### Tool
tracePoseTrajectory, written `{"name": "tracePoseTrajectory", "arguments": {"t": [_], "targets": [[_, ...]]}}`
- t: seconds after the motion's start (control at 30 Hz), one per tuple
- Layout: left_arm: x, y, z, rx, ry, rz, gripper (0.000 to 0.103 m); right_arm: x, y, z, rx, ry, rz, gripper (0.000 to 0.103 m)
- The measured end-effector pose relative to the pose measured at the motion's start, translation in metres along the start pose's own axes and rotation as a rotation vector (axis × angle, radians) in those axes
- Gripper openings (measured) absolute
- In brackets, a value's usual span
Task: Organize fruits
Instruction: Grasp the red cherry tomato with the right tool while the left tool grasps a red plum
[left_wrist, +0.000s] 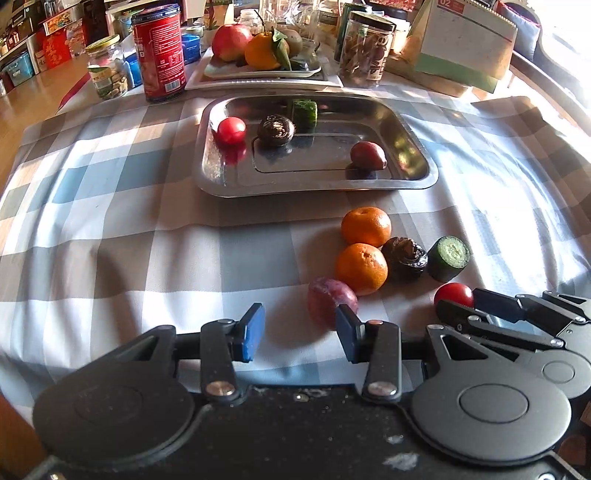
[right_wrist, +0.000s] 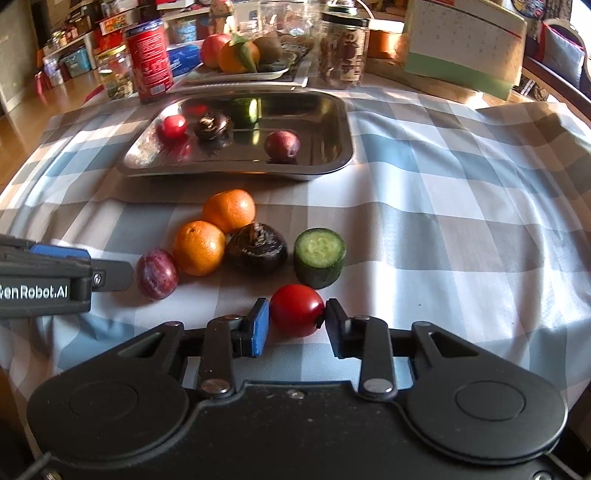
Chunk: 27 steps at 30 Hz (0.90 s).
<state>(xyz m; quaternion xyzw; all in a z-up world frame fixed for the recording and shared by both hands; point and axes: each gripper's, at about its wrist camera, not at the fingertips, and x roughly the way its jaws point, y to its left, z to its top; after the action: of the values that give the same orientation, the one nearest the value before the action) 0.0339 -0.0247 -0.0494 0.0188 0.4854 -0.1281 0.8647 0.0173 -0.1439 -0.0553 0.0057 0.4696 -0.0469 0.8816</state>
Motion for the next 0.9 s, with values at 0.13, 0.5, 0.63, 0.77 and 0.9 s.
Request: {"name": "tracePoseTrajectory", "arguments": {"t": [0.13, 0.5, 0.63, 0.77, 0.9], "targets": [[-0.001, -0.005, 0.000, 0.025, -0.019, -0.006, 0.044, -0.004, -0.006, 0.005, 0.027, -0.021, -0.028, 0.043], [0.012, -0.015, 0.000, 0.062, -0.012, -0.013, 0.044, -0.006, -0.013, 0.012, 0.074, -0.015, -0.009, 0.043], [0.017, -0.022, -0.001, 0.093, -0.015, 0.008, 0.044, -0.006, -0.015, 0.013, 0.095, -0.009, 0.001, 0.043], [0.027, -0.022, 0.000, 0.071, 0.012, 0.009, 0.044, -0.005, -0.015, 0.015, 0.103, -0.006, 0.006, 0.043], [0.032, -0.022, 0.000, 0.056, 0.019, 0.015, 0.045, -0.005, -0.015, 0.016, 0.105, -0.008, 0.009, 0.043]]}}
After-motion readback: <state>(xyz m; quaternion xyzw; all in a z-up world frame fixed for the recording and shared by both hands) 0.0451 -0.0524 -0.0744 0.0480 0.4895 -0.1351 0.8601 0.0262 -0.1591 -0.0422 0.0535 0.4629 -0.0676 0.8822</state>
